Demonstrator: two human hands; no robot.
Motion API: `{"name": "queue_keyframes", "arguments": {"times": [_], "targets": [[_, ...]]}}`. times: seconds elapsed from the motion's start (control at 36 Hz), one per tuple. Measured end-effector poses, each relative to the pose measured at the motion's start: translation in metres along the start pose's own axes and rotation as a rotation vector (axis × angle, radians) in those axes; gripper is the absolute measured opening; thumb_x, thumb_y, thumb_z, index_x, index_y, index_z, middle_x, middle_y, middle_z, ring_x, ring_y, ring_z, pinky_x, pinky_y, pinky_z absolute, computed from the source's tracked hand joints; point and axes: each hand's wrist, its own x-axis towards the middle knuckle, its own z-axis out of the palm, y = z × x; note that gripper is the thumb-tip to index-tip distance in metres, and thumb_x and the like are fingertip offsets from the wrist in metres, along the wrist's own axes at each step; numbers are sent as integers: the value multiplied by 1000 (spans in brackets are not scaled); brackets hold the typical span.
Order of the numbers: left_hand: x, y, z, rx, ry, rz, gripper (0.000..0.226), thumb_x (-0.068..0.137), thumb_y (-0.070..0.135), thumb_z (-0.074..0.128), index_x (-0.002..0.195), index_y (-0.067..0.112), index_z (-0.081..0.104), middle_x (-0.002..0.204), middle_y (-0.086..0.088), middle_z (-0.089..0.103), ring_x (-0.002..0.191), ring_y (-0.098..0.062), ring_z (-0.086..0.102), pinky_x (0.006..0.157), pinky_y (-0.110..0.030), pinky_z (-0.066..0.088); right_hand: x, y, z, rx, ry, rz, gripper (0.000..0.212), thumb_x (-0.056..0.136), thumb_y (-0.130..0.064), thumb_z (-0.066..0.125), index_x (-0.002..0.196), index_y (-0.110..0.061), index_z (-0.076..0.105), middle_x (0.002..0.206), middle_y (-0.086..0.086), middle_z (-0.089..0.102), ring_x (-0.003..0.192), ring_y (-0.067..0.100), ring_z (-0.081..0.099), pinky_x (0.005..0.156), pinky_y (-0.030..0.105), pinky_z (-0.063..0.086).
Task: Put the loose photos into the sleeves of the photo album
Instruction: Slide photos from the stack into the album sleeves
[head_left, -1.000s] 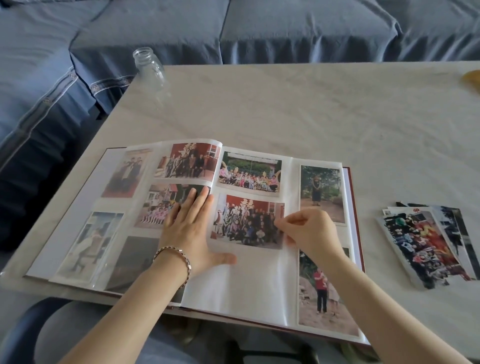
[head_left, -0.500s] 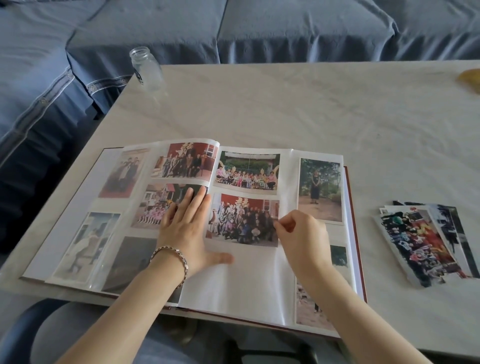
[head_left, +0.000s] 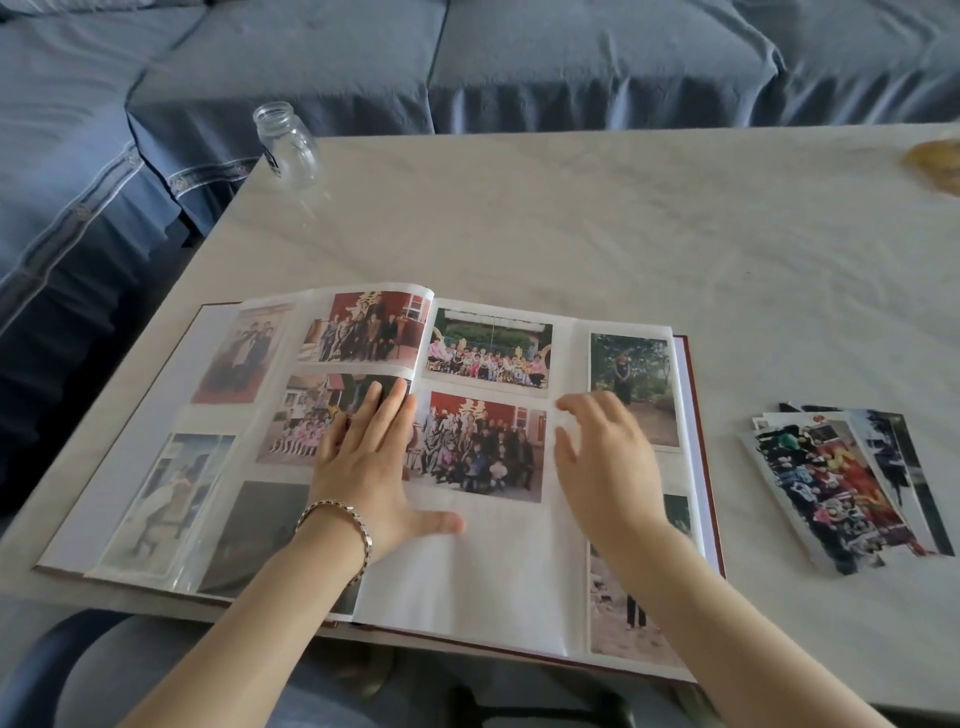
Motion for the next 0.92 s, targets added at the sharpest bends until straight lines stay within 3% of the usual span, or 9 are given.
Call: {"name": "queue_keyframes", "arguments": {"times": [0.11,0.19,0.25,0.33,0.42,0.53,0.61,0.75,0.92], "targets": [[0,1,0,-12,11,-4,132,54,91,42,142,22,-28,139,13,-41,138,-11,-29,113,-38,-13,-3,-8,17,-101,-305,-339,42,101,-26,36,142,-19,37,152,-3,26,142,15,19,112,23,1],[-1,0,0,-37,18,-5,135,52,91,46,144,23,-25,138,17,-39,138,-10,-28,115,-37,-12,-5,3,28,-276,-427,-400,54,98,-43,11,148,-25,18,156,-7,5,142,9,-9,110,26,-15],[-1,-1,0,-30,12,5,133,51,93,45,144,27,-24,137,17,-39,138,-11,-28,114,-38,-12,-3,13,24,-324,-415,-319,53,100,-44,10,149,-25,9,154,-12,-5,135,2,-17,111,26,-15],[-1,-3,-3,0,-26,27,115,54,92,41,133,44,-28,134,11,-42,137,-15,-31,112,-40,-13,-2,29,6,-306,-363,-233,51,101,-38,24,149,-24,10,154,-11,0,137,2,-12,112,26,-14],[-2,-3,-6,77,-78,47,104,45,100,13,126,49,-29,131,4,-49,126,-15,-39,107,-40,-18,-4,48,-13,-208,-283,-217,46,98,-34,41,142,-21,36,152,-8,24,137,-1,2,113,23,-7],[-4,13,-6,77,-8,32,86,77,81,23,147,38,-1,148,-2,-33,132,-16,-34,107,-42,-24,-15,82,-43,-183,-101,-117,39,91,-24,57,129,-15,55,145,1,40,138,12,24,113,27,10],[-6,41,-6,72,24,83,72,91,63,24,149,24,10,155,-1,-19,141,-17,-22,107,-37,-20,-22,104,-68,-231,-53,84,44,91,-28,54,133,-14,49,151,4,30,140,21,24,116,36,15],[-5,75,-1,-42,-46,138,61,97,52,26,149,27,7,156,7,-13,143,-15,-15,109,-30,-12,-32,137,-93,-429,-155,365,77,89,-55,47,148,-16,17,157,7,9,144,23,7,116,36,6],[-3,87,-2,-37,-56,107,57,97,50,25,148,29,13,157,8,-6,144,-14,-8,116,-34,-1,-41,148,-101,-601,-228,296,66,90,-59,38,138,-14,40,147,6,37,137,20,31,114,32,19]]}}
